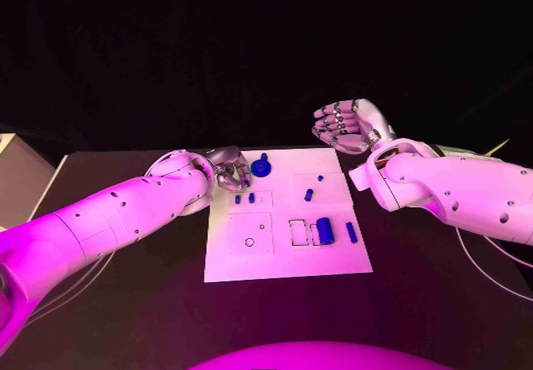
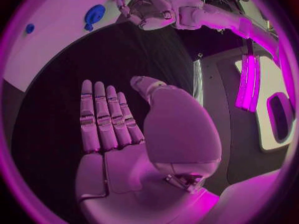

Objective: Assemble the parts on the task board

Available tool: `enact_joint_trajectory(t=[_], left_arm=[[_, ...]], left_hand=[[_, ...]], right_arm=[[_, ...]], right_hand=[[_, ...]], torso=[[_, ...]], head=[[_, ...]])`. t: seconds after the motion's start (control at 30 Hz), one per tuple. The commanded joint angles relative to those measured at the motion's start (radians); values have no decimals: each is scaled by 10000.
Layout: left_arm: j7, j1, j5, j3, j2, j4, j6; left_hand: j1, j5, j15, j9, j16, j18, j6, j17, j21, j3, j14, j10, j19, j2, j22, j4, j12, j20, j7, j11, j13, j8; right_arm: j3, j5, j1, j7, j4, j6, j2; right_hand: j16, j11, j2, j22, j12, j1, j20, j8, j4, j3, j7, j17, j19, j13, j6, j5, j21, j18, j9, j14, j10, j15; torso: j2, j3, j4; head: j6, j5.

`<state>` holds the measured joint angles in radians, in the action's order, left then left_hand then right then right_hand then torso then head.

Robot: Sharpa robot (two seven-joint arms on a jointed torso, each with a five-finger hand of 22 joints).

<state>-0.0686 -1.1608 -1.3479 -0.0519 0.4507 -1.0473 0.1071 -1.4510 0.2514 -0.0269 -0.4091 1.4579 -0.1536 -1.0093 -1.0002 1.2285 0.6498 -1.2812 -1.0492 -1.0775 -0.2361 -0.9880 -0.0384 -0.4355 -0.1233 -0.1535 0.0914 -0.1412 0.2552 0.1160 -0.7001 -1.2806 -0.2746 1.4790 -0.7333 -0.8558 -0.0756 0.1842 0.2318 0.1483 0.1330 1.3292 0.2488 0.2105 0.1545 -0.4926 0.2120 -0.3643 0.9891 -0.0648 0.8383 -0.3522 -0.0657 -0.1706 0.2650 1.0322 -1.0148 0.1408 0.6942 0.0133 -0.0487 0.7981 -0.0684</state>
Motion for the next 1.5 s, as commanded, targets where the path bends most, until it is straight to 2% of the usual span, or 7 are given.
enact_joint_trajectory(t=[0.03,0.7,0.9,1.5], left_arm=[[22,9,-42,24,-49,-15,-201],[-104,8,-410,98,-99,34,-394],[-36,8,-380,107,-48,-13,-199],[46,10,-187,95,81,-224,307]], left_hand=[[42,-53,10,-17,-6,68,-101,-7,21,-2,27,-87,-54,51,6,44,63,-12,3,-2,5,-52],[42,-62,12,-16,-26,66,-105,98,14,-11,80,-107,-46,44,18,63,89,-13,7,-4,1,-64],[88,-79,4,-8,-12,63,-91,24,-5,-44,52,-99,-27,25,43,61,148,-18,-2,8,0,-96],[174,-52,-30,276,27,74,691,117,-27,-89,152,-172,-87,-130,20,170,522,-61,-69,31,-108,-791]], right_arm=[[-3,-28,2,-117,16,86,8],[-3,-28,2,-106,3,96,8],[-3,-28,2,-105,-5,88,-1],[-1,-38,4,-52,-21,42,-14]], right_hand=[[62,17,-5,-28,-56,-89,19,-63,-13,35,334,25,-56,17,85,-68,34,-136,-18,-76,19,26],[66,18,-7,-43,-63,-90,21,-67,-15,38,335,39,-60,16,88,-68,33,-136,-20,-78,18,27],[72,23,-5,-62,-74,-95,25,-73,-17,46,338,56,-68,17,89,-67,33,-135,-23,-85,24,30],[106,85,-9,-251,-196,-101,72,-151,-53,123,402,228,-152,20,65,-67,32,-131,-61,-175,116,85]], torso=[[5,-1,-6],[-9,7,-1],[-9,15,-7],[-5,23,-24]], head=[[8,-3],[24,-28],[9,-39],[0,-43]])
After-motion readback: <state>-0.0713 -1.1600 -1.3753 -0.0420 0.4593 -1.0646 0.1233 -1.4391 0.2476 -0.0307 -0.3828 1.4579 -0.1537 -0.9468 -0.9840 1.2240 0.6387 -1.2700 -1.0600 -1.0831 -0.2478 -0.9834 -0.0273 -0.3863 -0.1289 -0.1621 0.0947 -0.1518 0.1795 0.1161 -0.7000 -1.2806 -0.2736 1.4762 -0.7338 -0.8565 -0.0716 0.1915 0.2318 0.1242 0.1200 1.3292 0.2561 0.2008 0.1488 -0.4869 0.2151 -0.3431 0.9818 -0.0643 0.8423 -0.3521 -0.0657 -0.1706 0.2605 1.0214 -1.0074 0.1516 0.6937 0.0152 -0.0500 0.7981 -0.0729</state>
